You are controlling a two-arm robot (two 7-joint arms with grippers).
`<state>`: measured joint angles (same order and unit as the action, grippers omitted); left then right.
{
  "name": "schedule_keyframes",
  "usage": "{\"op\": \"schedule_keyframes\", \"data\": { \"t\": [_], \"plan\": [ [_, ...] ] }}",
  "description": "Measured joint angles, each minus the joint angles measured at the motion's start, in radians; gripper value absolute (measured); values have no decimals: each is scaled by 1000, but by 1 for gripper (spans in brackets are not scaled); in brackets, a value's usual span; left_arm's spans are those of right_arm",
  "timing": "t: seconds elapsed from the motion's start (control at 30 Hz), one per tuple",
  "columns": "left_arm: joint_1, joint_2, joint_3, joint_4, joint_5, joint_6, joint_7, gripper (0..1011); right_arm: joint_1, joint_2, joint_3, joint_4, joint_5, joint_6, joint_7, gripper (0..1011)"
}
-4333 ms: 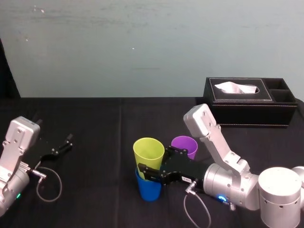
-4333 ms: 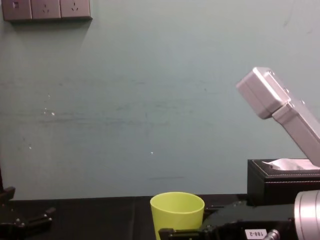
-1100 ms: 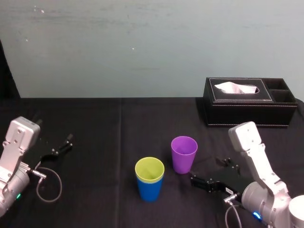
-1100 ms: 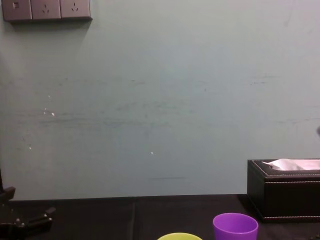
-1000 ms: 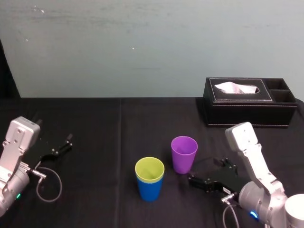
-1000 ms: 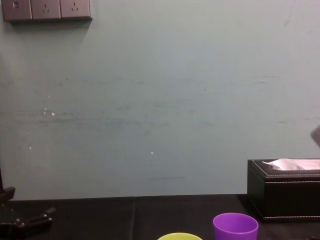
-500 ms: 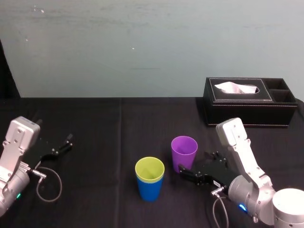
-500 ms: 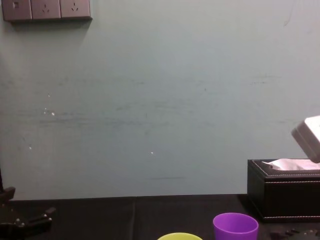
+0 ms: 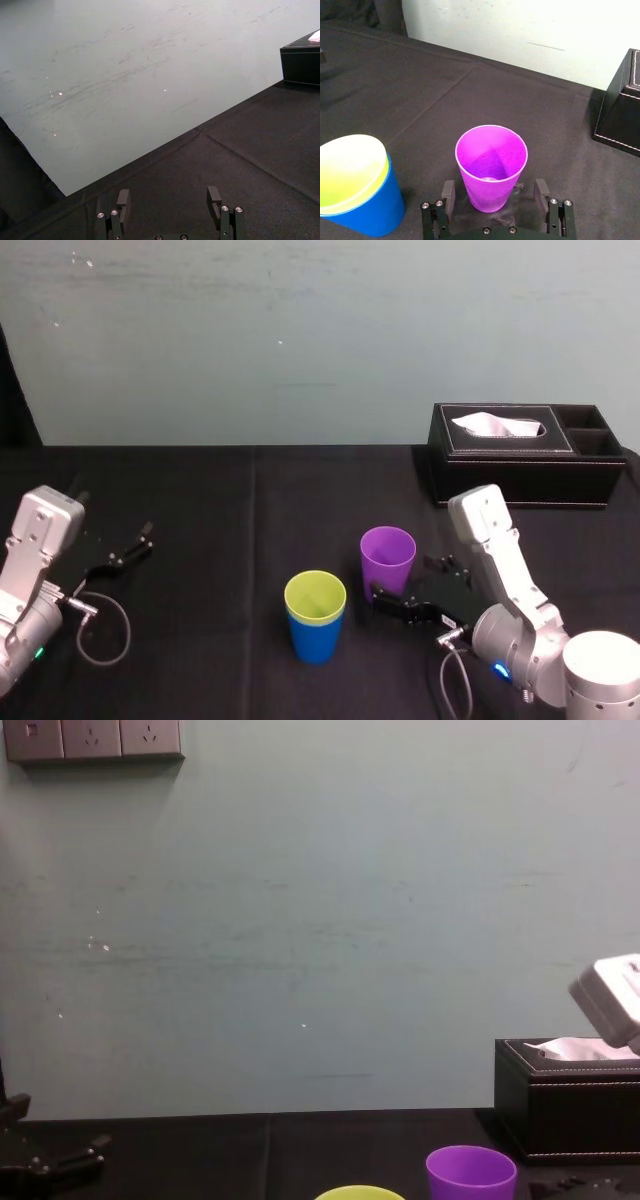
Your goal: Stack the three plastic cups sequentially using one hand.
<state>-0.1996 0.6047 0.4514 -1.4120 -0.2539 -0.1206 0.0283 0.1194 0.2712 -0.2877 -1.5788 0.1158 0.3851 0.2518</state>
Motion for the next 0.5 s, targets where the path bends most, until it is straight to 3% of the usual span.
{"op": "schedule_keyframes", "data": {
  "t": [0.5],
  "plan": [
    [0, 0, 0, 0, 0, 0, 0, 1000, 17, -21, -1, 22, -15, -1, 8, 1004]
  ]
}}
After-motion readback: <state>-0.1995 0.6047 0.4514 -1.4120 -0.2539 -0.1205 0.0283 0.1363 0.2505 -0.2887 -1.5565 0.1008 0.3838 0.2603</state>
